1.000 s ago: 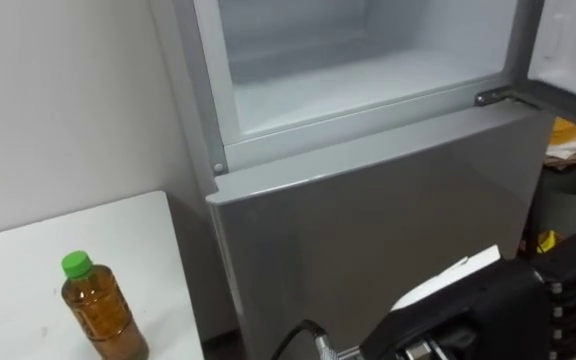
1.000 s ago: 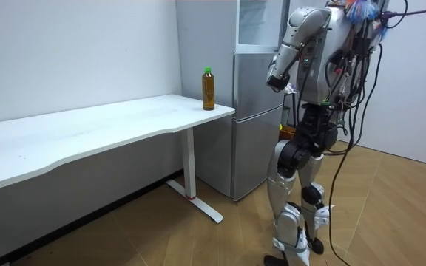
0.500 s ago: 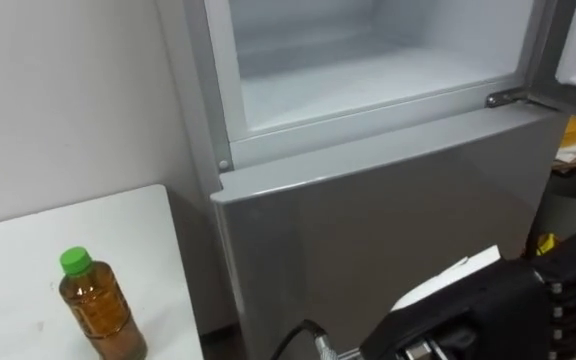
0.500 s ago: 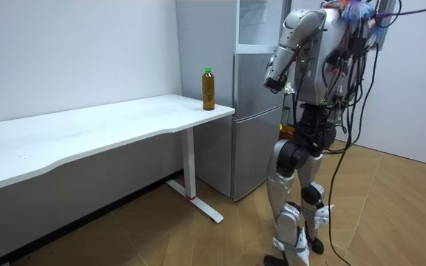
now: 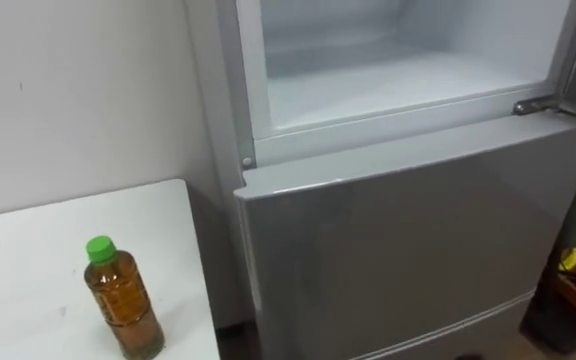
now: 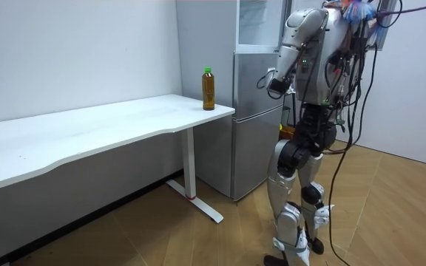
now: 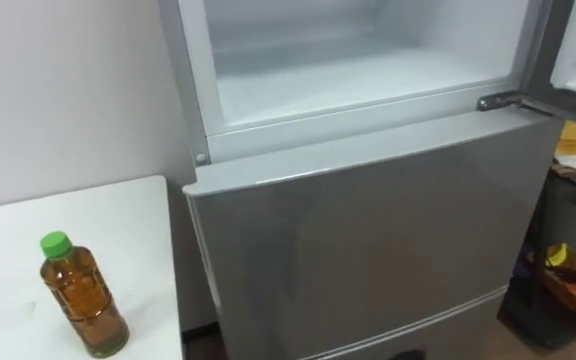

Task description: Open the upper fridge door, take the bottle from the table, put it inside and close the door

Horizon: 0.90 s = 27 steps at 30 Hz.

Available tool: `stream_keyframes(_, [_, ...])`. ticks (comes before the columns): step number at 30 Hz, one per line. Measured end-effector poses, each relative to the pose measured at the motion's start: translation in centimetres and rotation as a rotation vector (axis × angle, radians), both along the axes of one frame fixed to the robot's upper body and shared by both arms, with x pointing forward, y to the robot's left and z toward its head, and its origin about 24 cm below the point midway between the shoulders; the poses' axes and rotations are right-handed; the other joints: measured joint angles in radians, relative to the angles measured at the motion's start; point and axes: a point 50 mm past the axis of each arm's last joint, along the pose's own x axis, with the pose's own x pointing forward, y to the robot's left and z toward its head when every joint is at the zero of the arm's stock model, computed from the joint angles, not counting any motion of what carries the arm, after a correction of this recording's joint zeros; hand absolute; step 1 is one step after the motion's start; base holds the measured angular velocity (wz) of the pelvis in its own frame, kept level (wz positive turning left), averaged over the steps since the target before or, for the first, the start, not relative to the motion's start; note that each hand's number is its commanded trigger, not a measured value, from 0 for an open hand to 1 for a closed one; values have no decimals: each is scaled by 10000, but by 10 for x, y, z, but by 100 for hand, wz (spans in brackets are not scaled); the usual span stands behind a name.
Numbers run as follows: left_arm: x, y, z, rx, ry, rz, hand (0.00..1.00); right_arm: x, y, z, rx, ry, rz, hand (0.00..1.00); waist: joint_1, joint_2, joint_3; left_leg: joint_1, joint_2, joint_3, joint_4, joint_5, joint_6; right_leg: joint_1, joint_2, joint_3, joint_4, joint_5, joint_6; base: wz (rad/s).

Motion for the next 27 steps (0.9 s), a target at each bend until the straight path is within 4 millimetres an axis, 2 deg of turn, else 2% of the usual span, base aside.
stream_keyframes(1, [-3, 7, -9, 390, 218, 239, 0, 0, 0, 0, 8, -16, 11, 0, 58, -4, -20, -6, 2, -14, -4, 1, -2, -17, 6, 3, 22, -7, -8, 0])
stream_keyframes(3, [-16, 38, -43, 1669, 1262, 1316, 0, -1, 0, 0, -15, 14, 71, 0, 366, -136, -81, -7, 11, -101, -16, 5, -10, 9, 18, -40, 24, -16, -18, 6])
stream_keyframes(6, [-34, 70, -78, 3172, 2334, 2348, 0, -7, -1, -1, -48, 113, 63, 0, 766, -314, -91, 54, 17, -206, -11, 5, -24, 132, 22, -210, 36, -12, -21, 14])
stream_keyframes(9, [-47, 91, -97, 4150, 3035, 3055, 0, -6, 0, -1, -49, 94, 129, 0, 1060, -348, -85, 51, 14, -361, -16, 0, -31, 187, 13, -463, 49, -11, -22, 13])
stream_keyframes(14, [-68, 107, -118, 4700, 3822, 4177, 0, -5, 1, -1, -198, 103, 441, 0, 1119, -304, -93, 64, 6, -555, -19, 4, -51, 303, 16, -599, 32, -12, -22, 10])
stream_keyframes(18, [-85, 109, -130, 4936, 4345, 4350, 0, -10, 1, -2, -187, 165, 468, 0, 1241, -262, -122, 106, 11, -558, -34, 8, -58, 306, 28, -590, 25, -12, -22, 0])
stream_keyframes(22, [-98, 114, -139, 5106, 4711, 5006, 0, -16, 0, -3, -182, 240, 435, 0, 1314, -267, -124, 94, 12, -562, -39, 11, -63, 334, 26, -640, 26, -12, -22, 0])
stream_keyframes(27, [-114, 126, -146, 5519, 4950, 6036, 0, -22, 0, -5, -259, 231, 368, 0, 1369, -278, -114, 261, 10, -672, -118, 6, -71, 555, 17, -925, 16, -13, -20, 6])
